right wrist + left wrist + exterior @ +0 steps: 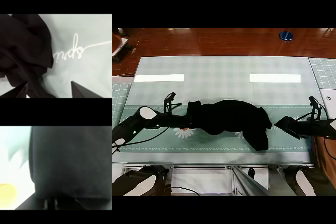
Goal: Fold the shirts.
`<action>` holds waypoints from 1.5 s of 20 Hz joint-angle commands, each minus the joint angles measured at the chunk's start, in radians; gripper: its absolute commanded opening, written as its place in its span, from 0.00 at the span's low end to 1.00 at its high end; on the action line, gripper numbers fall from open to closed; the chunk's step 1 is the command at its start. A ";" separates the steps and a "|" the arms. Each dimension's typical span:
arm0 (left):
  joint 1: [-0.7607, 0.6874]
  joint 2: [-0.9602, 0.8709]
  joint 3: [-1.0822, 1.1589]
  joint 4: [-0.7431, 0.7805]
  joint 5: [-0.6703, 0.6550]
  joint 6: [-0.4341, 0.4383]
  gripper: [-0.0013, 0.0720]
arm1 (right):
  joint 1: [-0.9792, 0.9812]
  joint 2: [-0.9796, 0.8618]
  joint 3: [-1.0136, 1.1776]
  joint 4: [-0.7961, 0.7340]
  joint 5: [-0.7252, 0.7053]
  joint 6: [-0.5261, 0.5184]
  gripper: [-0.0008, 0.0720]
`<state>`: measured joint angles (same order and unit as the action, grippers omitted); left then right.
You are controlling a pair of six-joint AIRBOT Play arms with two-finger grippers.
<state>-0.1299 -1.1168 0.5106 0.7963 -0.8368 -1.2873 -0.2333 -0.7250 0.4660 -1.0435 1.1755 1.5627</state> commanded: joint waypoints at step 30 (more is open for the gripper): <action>0.383 0.323 1.049 -0.004 -0.274 0.026 0.05 | 0.181 -0.192 1.439 0.210 0.159 -0.168 0.05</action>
<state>0.1848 -0.8589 1.3361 0.7773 -1.0664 -1.2457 -0.0460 -0.9424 1.5826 -0.7898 1.2636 1.3457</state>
